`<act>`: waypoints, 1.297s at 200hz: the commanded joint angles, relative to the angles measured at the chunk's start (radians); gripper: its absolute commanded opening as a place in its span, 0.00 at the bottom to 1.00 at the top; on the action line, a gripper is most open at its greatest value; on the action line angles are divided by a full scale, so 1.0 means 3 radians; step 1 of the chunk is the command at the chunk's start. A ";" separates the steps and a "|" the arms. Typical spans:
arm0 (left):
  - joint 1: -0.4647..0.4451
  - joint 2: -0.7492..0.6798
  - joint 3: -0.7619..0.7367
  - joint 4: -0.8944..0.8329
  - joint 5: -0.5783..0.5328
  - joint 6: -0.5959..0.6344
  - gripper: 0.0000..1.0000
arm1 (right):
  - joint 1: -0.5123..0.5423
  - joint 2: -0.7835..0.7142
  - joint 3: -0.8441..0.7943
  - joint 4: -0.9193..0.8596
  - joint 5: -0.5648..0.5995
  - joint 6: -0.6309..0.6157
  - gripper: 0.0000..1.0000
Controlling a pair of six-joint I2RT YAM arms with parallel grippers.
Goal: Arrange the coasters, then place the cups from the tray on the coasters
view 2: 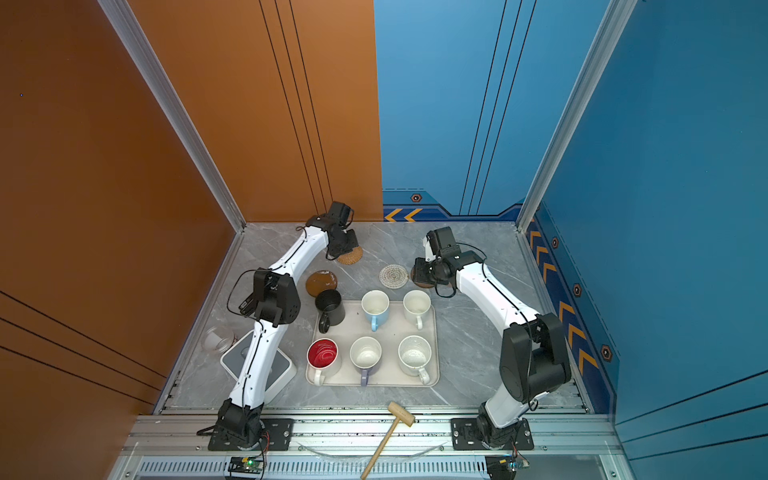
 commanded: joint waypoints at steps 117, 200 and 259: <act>0.0087 0.0264 0.0085 0.0006 -0.0162 -0.0282 0.00 | 0.0076 -0.0060 0.0089 -0.0033 -0.0016 0.0046 0.00; 0.0081 0.0250 -0.0211 0.0004 0.0017 -0.0303 0.00 | 0.0094 -0.0050 0.0065 -0.0032 -0.0014 0.0051 0.00; 0.0014 0.0089 -0.0507 0.0004 0.0073 -0.0165 0.00 | 0.0117 -0.0071 0.0035 -0.0027 -0.0020 0.0051 0.00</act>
